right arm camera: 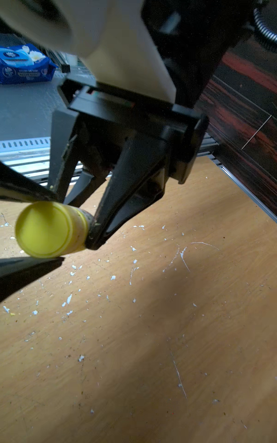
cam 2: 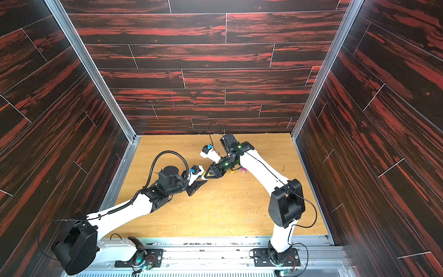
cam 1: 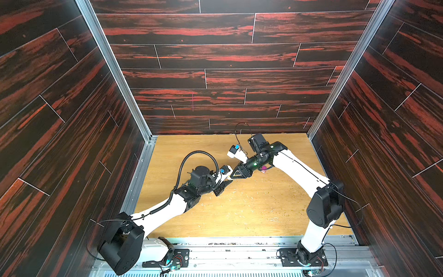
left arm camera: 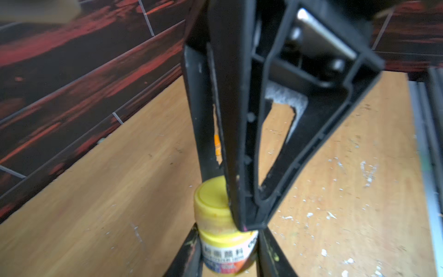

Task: Close the paint jar lid
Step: Screw the lid onto the paint jar.

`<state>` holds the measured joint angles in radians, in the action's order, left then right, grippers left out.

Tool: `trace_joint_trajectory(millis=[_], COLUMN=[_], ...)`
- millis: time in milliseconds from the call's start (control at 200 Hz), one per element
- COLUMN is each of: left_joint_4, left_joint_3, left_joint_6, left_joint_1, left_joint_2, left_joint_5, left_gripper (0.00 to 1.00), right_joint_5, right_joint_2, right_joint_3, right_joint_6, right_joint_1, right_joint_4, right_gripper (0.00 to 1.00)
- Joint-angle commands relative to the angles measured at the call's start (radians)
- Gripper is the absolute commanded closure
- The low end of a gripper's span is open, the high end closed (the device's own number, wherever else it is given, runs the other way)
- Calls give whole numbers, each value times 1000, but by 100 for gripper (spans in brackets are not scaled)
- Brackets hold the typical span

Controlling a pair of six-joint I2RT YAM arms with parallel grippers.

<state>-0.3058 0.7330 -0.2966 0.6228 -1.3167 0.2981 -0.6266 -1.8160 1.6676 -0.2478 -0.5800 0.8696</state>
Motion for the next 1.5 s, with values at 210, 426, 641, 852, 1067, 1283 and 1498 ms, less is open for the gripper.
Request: trace_joint_trajectory(millis=[210, 426, 641, 852, 1067, 1283, 1498], left_joint_4=[-550, -601, -520, -492, -528, -521, -517], left_joint_3=[39, 25, -58, -145, -188, -184, -184], left_joint_6=[-78, -67, -7, 118, 166, 182, 197], left_joint_1=[79, 92, 92, 92, 92, 91, 87], left_joint_2=[-91, -106, -30, -8, -26, -29, -34], left_joint_5=[-297, -304, -288, -180, -149, -125, -96], left_gripper=[77, 78, 78, 78, 78, 78, 78], right_joint_5=[20, 73, 116, 94, 71, 66, 43], right_joint_2=[-114, -108, -47, 30, 55, 68, 100], right_joint_3=[-7, 22, 87, 114, 132, 150, 178], right_joint_6=[584, 676, 614, 480, 389, 291, 205], right_joint_1=[-170, -185, -146, -92, -68, -17, 37], right_joint_4=[-123, -142, -46, 42, 116, 198, 246], right_gripper=[73, 69, 54, 41, 36, 34, 34])
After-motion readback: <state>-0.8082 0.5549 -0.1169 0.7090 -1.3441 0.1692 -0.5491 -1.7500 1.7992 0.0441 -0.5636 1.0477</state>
